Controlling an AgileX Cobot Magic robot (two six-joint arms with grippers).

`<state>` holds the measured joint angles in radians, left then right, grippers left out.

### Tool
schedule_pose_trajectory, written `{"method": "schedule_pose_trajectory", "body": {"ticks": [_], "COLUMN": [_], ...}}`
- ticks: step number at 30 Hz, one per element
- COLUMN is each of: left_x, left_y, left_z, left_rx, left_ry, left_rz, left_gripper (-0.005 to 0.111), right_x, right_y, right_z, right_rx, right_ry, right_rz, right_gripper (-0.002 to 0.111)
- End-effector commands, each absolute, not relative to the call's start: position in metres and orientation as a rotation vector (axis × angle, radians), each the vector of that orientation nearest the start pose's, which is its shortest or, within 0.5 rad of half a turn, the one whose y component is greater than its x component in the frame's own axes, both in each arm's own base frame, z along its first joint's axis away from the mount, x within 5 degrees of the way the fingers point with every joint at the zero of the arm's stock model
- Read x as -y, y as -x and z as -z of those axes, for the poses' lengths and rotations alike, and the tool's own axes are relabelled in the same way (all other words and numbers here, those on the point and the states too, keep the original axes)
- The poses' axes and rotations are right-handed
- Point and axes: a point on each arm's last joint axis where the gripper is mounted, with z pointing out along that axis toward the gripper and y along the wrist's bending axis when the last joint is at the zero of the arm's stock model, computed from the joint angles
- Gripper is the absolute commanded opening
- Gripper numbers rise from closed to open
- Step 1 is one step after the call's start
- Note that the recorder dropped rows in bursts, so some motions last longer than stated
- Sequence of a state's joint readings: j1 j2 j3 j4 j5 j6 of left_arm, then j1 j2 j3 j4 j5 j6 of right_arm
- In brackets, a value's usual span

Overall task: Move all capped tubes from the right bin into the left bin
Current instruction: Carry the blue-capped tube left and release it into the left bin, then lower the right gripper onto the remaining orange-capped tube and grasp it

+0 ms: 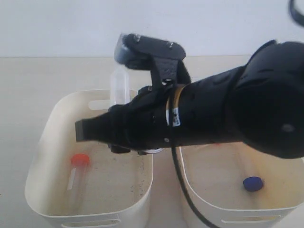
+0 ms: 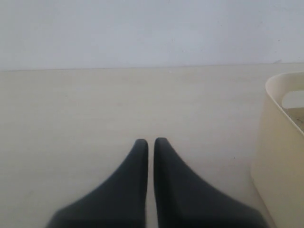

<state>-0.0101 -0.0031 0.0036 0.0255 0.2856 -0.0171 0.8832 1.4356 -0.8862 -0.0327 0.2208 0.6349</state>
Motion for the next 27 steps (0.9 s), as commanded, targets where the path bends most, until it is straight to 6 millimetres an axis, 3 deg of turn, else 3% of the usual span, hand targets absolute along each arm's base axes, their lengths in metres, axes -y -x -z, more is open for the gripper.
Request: {"method": "schedule_pose_trajectory", "body": {"ticks": [1, 4, 6, 9, 14, 16, 18, 22, 27], "left_x": [0.0, 0.0, 0.0, 0.0, 0.0, 0.0, 0.0, 0.0, 0.0], "left_y": [-0.055, -0.055, -0.055, -0.055, -0.055, -0.055, -0.055, -0.055, -0.055], "left_z": [-0.188, -0.188, -0.188, -0.188, -0.188, -0.188, -0.188, -0.188, -0.188], "left_rx": [-1.76, -1.76, -1.76, -1.76, -1.76, -1.76, -1.76, -1.76, -1.76], "left_ry": [0.002, 0.002, 0.002, 0.002, 0.002, 0.002, 0.002, 0.002, 0.002], "left_rz": [0.008, 0.008, 0.008, 0.008, 0.008, 0.008, 0.008, 0.008, 0.008], "left_gripper": [0.004, 0.004, 0.004, 0.004, 0.004, 0.004, 0.004, 0.004, 0.004], "right_x": [-0.244, -0.246, -0.247, -0.248, -0.245, -0.237, -0.22, -0.178, -0.15], "right_y": [-0.199, -0.201, -0.202, -0.203, -0.201, -0.198, -0.203, -0.217, -0.218], "right_z": [-0.236, -0.231, -0.233, -0.246, -0.296, -0.314, -0.327, -0.333, -0.325], "right_rx": [-2.394, -2.398, -2.382, -2.361, -2.237, -2.231, -2.315, -2.467, -2.489], "right_ry": [0.4, 0.402, 0.4, 0.424, 0.684, 0.791, 0.82, 0.856, 1.321], "right_rz": [-0.696, -0.693, -0.705, -0.7, -0.591, -0.497, -0.347, -0.065, -0.022], "right_gripper": [0.025, 0.064, 0.079, 0.066, 0.014, 0.0, 0.0, 0.0, 0.0]}}
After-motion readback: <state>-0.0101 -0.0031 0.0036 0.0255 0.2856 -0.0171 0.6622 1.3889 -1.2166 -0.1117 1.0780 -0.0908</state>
